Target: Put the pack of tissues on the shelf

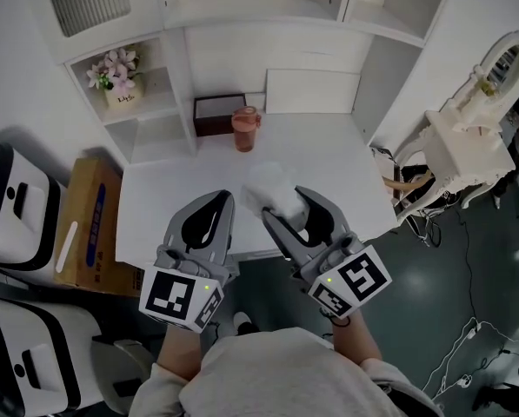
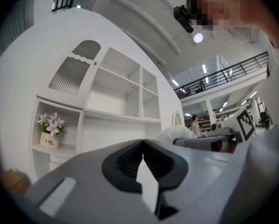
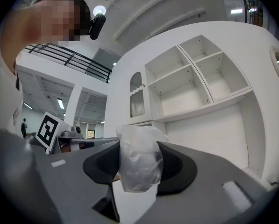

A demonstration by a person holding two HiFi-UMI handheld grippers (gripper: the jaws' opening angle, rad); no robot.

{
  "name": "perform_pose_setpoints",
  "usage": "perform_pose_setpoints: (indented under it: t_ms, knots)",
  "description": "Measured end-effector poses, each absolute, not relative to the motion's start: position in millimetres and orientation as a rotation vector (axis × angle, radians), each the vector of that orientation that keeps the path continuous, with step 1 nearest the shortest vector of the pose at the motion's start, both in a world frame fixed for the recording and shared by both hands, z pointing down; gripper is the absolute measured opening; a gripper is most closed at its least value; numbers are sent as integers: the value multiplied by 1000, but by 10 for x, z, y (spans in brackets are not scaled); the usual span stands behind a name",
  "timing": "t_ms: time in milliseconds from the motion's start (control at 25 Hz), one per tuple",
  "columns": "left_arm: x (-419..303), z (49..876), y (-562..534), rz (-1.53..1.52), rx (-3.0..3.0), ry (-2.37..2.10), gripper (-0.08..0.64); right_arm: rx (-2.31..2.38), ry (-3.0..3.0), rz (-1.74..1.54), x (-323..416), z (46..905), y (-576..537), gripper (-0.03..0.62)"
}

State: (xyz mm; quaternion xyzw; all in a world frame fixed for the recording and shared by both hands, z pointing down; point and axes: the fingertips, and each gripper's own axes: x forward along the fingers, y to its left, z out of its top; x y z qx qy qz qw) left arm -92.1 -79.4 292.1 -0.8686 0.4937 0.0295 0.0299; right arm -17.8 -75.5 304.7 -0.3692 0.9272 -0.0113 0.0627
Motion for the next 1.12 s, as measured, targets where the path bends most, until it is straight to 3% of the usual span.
perform_pose_setpoints:
  t_ms: [480, 1120]
  knots:
    - [-1274, 2986, -1022, 102, -2734, 1441, 2, -1205, 2776, -30, -536, 3098, -914, 212]
    - [-1084, 3015, -1534, 125, -2774, 1424, 2, -1249, 2777, -36, -327, 3114, -1398, 213]
